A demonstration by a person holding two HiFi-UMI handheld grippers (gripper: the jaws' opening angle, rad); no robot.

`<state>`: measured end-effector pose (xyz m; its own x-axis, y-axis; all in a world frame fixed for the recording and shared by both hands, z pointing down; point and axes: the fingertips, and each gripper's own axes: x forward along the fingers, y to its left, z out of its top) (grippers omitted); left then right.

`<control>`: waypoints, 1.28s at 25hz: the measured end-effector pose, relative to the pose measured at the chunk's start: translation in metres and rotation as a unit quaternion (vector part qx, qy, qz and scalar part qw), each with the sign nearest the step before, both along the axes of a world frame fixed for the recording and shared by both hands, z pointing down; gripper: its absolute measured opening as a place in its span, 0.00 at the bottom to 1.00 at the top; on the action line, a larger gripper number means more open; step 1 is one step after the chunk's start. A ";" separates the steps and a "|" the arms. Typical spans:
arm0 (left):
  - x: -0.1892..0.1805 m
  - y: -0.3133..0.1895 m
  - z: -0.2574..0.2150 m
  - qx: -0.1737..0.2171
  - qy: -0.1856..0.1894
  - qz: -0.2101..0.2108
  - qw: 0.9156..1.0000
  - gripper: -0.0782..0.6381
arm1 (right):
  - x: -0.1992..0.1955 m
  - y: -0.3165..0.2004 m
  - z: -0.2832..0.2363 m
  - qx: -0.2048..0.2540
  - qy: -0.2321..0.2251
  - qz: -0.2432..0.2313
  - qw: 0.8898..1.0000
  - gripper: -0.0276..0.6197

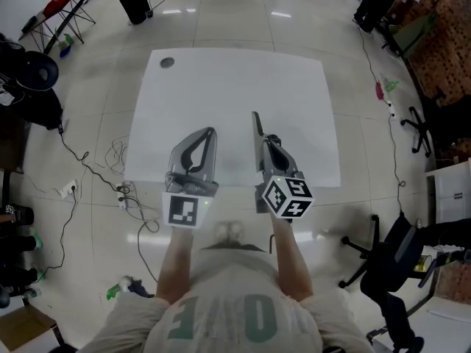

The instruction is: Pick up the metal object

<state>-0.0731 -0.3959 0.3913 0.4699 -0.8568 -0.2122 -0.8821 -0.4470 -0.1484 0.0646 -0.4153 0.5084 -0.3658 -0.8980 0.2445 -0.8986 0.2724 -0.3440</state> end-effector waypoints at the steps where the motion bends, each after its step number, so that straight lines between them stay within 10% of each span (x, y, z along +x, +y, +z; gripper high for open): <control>1: 0.000 0.000 0.000 -0.002 0.006 0.001 1.000 0.10 | 0.000 0.000 -0.005 0.006 0.000 0.000 1.000 0.07; 20: -0.007 0.066 -0.004 -0.007 0.025 0.027 0.999 0.11 | -0.008 0.086 -0.070 0.085 -0.014 0.016 0.996 0.07; 32: 0.019 0.243 -0.009 0.014 0.023 0.004 1.000 0.11 | 0.027 0.265 -0.092 0.140 -0.015 0.003 0.990 0.07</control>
<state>-0.0538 -0.1529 0.3826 0.4651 -0.8468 -0.2580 -0.8851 -0.4498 -0.1196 0.0917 -0.1500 0.4162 -0.3631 -0.9314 -0.0246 -0.8912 0.3549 -0.2826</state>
